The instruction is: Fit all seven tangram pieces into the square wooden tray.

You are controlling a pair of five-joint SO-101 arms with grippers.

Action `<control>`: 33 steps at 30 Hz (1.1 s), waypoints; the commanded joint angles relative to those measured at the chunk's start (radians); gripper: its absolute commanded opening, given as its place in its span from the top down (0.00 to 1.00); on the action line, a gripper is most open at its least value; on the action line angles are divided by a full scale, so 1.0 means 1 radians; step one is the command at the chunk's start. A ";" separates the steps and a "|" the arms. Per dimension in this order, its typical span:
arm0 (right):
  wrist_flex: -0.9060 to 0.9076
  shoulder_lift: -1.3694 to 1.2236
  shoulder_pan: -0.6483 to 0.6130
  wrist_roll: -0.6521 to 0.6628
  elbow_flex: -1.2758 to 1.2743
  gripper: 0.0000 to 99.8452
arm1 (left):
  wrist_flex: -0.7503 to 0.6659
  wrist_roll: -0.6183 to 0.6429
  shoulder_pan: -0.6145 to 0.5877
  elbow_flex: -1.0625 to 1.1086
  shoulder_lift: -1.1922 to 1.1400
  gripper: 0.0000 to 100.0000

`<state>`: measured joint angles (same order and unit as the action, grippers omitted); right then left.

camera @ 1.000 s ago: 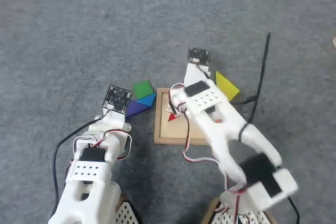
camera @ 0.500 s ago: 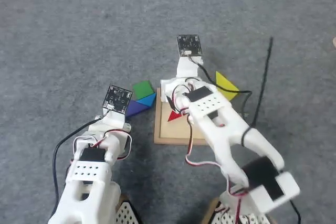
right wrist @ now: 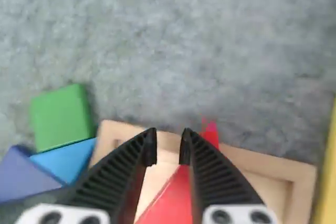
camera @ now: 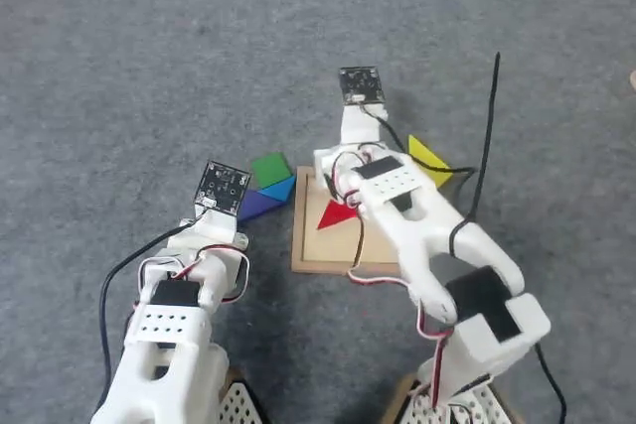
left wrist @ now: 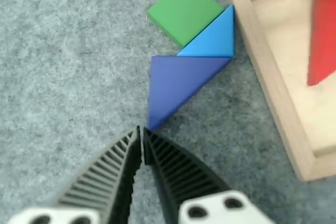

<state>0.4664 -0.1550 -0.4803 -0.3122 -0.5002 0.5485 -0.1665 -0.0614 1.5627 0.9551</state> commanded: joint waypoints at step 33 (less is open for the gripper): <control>0.220 0.694 -0.082 0.083 -0.462 0.94 | -0.015 0.002 0.000 -0.042 -0.002 0.99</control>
<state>0.6582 0.5002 -0.5524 -0.2432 -0.9651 0.5485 -0.1665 -0.0614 1.5627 0.9551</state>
